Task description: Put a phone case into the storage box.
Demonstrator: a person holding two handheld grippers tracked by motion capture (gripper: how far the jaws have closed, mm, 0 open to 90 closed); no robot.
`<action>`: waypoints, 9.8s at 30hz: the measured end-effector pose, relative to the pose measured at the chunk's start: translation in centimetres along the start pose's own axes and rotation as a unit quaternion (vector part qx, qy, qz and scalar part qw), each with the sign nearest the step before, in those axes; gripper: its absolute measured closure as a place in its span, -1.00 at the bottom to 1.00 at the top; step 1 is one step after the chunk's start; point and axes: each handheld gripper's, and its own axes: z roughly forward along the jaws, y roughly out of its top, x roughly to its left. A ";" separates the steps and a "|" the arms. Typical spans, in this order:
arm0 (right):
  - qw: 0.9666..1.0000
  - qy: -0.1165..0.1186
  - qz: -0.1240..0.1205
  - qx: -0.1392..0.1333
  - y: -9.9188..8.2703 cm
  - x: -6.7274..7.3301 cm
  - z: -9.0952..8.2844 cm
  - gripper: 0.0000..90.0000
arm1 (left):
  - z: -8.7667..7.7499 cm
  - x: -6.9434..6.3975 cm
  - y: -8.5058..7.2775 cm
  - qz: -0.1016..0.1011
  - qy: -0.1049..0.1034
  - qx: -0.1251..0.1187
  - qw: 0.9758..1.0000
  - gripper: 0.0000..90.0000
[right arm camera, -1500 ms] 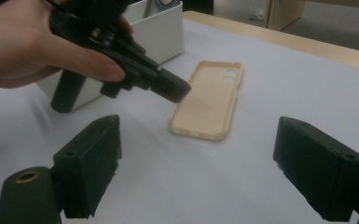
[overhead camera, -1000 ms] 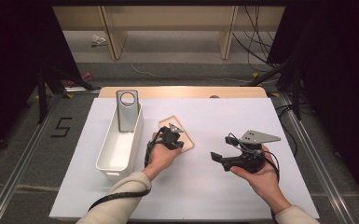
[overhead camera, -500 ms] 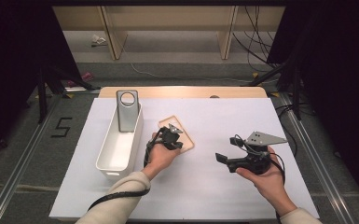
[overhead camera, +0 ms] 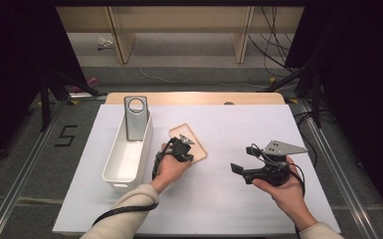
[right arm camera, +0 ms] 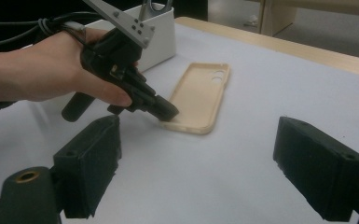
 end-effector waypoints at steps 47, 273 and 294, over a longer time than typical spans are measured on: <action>1.000 -0.001 0.002 0.001 0.0 0.0 0.0 -0.64 | -2.3 2.5 -1.2 0.026 0.095 0.072 0.993 0.99; 1.000 0.004 0.012 0.016 -0.3 -0.2 1.0 -0.64 | -7.3 -4.1 -2.8 0.501 -0.001 0.102 0.860 0.94; 1.000 0.003 0.020 0.024 0.6 -0.4 3.7 -0.64 | -8.0 -5.7 -2.5 0.509 -0.009 0.078 0.857 0.94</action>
